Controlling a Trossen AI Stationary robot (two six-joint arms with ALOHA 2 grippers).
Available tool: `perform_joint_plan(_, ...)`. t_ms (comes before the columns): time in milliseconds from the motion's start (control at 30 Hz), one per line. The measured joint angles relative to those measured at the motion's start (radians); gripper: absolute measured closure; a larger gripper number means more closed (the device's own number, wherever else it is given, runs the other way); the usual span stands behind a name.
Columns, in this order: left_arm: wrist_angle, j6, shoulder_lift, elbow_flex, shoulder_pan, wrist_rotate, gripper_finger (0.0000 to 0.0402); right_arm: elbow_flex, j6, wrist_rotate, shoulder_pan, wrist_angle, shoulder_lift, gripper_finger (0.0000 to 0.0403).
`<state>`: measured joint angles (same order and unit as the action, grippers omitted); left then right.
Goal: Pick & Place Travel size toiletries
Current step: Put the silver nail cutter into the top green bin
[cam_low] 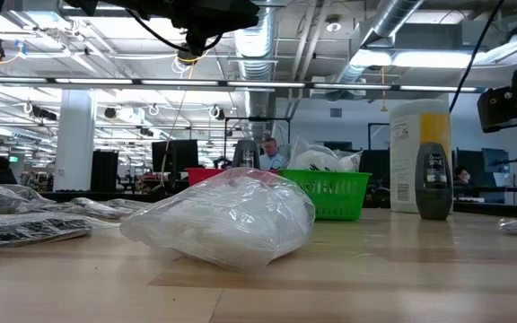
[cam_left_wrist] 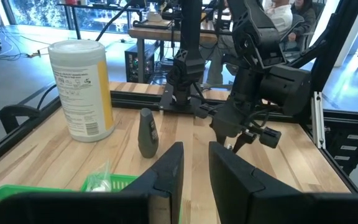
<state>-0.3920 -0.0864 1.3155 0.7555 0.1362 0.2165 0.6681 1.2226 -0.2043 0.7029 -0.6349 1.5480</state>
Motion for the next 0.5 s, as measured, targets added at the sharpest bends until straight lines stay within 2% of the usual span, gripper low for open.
perform_joint_plan(167,0.001,0.000,0.000,0.000,0.000,-0.003,0.0335,0.002,-0.043,0.000,-0.015,-0.007,0.004,0.0358)
perform_joint_plan(500,0.002,0.002,0.000,0.000,0.000,-0.003,0.0335,0.060,-0.172,-0.033,-0.033,-0.036,-0.019,0.0356)
